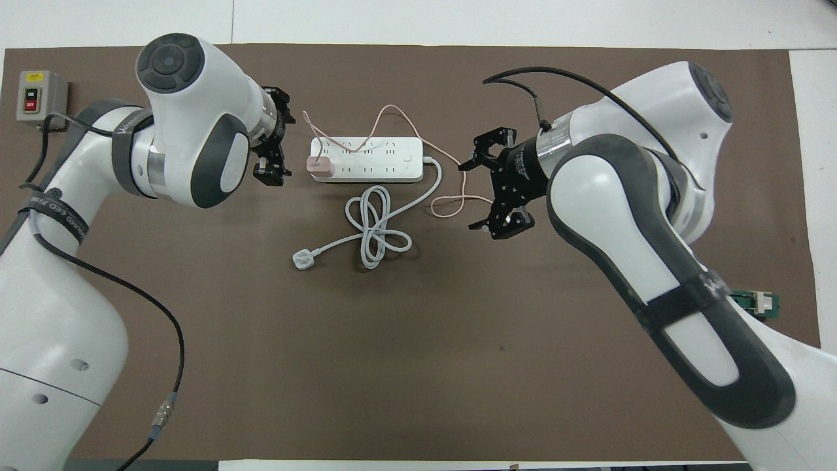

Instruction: Unplug charger and place it aside

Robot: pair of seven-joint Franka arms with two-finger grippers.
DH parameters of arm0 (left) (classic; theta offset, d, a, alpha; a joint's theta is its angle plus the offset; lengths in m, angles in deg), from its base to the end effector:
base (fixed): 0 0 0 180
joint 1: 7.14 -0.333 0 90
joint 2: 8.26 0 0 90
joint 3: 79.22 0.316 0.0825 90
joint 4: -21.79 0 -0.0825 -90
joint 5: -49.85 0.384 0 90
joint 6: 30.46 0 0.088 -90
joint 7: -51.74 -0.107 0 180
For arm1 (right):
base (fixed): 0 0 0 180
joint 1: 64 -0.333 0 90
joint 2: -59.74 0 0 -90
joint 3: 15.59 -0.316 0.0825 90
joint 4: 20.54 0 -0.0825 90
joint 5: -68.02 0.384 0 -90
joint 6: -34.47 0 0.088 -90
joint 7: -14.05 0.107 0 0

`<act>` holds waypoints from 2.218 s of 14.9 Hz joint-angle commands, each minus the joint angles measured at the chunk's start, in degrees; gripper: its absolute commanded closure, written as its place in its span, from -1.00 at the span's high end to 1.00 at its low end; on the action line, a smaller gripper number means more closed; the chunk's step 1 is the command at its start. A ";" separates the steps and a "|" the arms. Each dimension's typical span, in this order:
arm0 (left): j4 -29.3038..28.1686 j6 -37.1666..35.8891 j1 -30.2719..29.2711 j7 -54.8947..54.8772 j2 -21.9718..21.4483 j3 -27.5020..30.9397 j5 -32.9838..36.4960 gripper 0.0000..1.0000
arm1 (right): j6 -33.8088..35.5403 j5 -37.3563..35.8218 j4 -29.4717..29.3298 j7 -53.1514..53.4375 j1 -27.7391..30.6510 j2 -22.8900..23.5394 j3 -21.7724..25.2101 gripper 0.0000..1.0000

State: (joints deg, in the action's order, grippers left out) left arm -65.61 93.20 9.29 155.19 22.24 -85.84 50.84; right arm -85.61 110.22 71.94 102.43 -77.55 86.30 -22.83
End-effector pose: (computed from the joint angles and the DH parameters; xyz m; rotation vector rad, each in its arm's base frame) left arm 0.6564 -0.2645 0.3610 2.3040 1.9670 0.0130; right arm 0.6348 0.2637 0.3741 -1.8552 1.8578 0.7608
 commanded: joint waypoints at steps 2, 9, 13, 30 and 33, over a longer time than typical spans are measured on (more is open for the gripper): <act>-5.23 4.29 1.05 1.23 -0.97 0.91 2.78 1.00 | -1.73 4.13 -8.26 1.72 -1.83 8.67 0.04 1.00; -6.83 5.97 1.50 2.11 -1.23 0.91 3.05 -0.47 | 2.22 -3.25 -26.55 -3.20 -2.80 23.00 0.30 1.00; -6.47 5.54 1.58 2.02 -1.23 0.82 3.05 -1.00 | -1.36 -4.75 -30.43 -3.65 -4.46 27.14 0.12 1.00; -0.23 -7.91 -0.25 -0.95 -4.83 0.91 5.17 -1.00 | -3.22 -6.07 -33.07 -8.57 -5.79 30.40 1.18 1.00; -0.23 -12.29 -3.67 -5.95 -8.08 0.30 4.55 -1.00 | -3.32 -6.07 -32.80 -8.57 -5.79 30.40 1.18 0.95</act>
State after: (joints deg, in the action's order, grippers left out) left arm -65.26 84.58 8.30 153.01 17.20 -84.97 55.26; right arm -87.96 105.22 40.77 95.03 -83.31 115.14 -21.61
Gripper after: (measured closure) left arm 0.714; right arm 0.000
